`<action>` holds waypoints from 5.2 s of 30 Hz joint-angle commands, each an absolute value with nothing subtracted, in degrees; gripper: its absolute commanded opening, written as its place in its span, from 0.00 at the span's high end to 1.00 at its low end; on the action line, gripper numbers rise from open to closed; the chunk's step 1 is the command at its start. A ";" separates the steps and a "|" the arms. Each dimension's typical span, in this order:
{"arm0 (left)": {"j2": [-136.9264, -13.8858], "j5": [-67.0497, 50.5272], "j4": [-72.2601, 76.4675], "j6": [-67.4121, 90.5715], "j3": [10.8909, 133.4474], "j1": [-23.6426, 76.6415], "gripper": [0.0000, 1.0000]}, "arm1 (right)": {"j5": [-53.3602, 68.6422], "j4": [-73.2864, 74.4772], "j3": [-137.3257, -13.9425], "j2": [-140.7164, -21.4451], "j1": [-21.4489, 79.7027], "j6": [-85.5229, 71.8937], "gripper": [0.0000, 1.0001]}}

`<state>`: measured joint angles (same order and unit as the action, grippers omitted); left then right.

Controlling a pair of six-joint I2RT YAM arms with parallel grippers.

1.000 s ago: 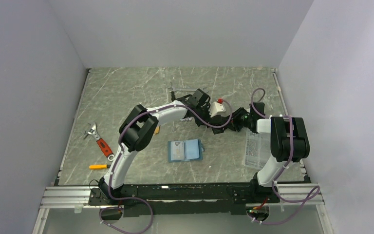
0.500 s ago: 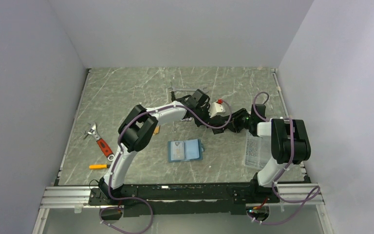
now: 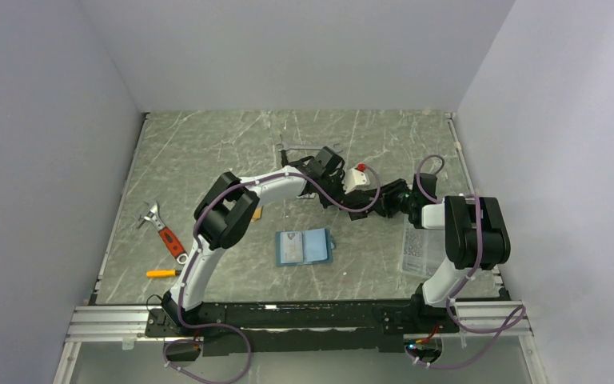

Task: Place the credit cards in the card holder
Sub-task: Pick up the credit card from the center of the board.

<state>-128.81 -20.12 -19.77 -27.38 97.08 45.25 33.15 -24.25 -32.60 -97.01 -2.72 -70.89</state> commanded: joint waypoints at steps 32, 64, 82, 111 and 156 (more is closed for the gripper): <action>-126.65 -20.95 -24.66 -28.40 94.79 45.86 0.96 | 28.73 -17.31 -40.99 -98.62 4.75 -60.55 0.71; -94.79 -76.42 -65.65 -39.30 84.93 19.51 0.01 | 43.11 18.71 -68.87 -80.61 28.77 -25.41 1.00; -88.96 -90.20 -82.16 -61.69 78.23 16.70 0.33 | 43.35 26.86 -80.91 -83.94 40.34 -18.71 1.00; -94.49 -96.32 -89.79 -64.61 83.97 14.60 1.00 | 39.79 -4.15 -58.40 -72.95 37.49 -39.60 0.59; -93.20 -88.30 -89.84 -55.64 95.96 10.37 0.00 | 41.12 2.13 -61.73 -82.82 34.61 -40.77 1.00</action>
